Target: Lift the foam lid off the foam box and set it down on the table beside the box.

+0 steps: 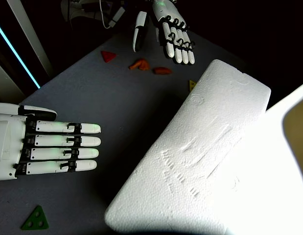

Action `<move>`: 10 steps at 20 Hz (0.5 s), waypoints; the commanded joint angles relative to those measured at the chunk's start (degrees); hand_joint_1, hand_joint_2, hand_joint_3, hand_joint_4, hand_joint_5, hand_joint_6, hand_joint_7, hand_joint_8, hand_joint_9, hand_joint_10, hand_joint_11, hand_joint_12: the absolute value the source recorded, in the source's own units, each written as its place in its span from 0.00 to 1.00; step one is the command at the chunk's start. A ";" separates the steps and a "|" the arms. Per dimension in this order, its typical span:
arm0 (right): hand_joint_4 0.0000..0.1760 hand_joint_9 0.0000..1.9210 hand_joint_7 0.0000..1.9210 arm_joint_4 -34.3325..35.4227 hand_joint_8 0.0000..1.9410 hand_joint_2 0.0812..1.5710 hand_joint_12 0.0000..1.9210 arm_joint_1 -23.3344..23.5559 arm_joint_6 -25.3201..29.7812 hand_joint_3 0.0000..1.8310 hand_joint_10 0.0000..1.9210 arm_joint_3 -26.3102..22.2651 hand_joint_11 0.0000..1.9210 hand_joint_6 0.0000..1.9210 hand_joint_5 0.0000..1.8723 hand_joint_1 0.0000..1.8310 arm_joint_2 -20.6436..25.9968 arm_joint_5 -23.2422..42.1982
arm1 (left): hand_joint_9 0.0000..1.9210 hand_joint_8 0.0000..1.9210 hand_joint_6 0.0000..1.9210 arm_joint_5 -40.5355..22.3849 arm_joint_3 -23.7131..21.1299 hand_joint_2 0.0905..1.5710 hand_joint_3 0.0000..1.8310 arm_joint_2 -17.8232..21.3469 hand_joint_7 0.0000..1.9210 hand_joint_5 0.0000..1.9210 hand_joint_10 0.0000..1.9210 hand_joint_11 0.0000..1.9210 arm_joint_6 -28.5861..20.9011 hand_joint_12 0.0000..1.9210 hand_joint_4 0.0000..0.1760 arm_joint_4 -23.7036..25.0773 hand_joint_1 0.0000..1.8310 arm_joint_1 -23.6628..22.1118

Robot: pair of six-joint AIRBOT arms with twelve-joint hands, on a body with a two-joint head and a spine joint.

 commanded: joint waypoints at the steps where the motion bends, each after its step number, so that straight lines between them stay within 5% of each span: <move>1: 0.00 0.00 0.00 1.16 0.00 0.81 0.34 0.51 0.16 0.01 0.00 -0.10 0.00 0.00 0.00 0.25 0.91 7.34 | 0.00 0.00 0.01 -6.96 -0.14 0.78 0.00 0.58 0.00 0.01 0.00 0.00 -0.09 0.00 0.35 -1.23 0.13 -0.62; 3: 0.00 0.00 0.00 1.53 0.00 0.81 0.04 0.48 0.16 0.00 0.00 -0.21 0.00 0.00 0.00 0.26 0.99 7.94 | 0.00 0.00 0.01 -7.59 -0.75 0.77 0.00 1.13 0.00 0.02 0.00 0.00 0.41 0.00 0.33 -1.62 0.14 -0.43; 4: 0.00 0.00 0.00 1.67 0.00 0.81 0.01 0.47 0.15 0.00 0.00 -0.23 0.00 0.00 0.00 0.25 1.03 8.10 | 0.00 0.00 0.01 -8.09 -1.08 0.76 0.00 1.43 0.00 0.01 0.00 0.00 0.74 0.00 0.24 -1.99 0.15 -0.17; 6: 0.00 0.00 0.00 2.23 0.00 0.82 0.00 0.46 -0.13 0.01 0.00 -0.28 0.00 0.00 0.00 0.25 1.13 8.83 | 0.00 0.00 0.00 -9.80 -1.77 0.75 0.00 2.23 0.00 0.01 0.00 0.00 1.66 0.00 0.25 -3.46 0.17 0.83; 9: 0.00 0.00 0.00 4.19 0.00 0.83 0.01 0.07 -0.93 0.01 0.00 -0.49 0.01 0.00 0.00 0.25 1.19 11.22 | 0.00 0.00 0.00 -12.69 -2.47 0.76 0.00 2.98 0.00 0.00 0.00 0.00 3.15 0.00 0.11 -6.09 0.16 2.19; 10: 0.00 0.00 0.00 5.54 0.00 0.82 0.00 -0.54 -0.99 0.00 0.00 -0.51 0.00 0.00 0.00 0.26 1.19 12.85 | 0.00 0.00 0.00 -13.82 -2.61 0.75 0.00 3.03 0.00 0.01 0.00 0.00 3.69 0.00 0.21 -7.22 0.17 2.48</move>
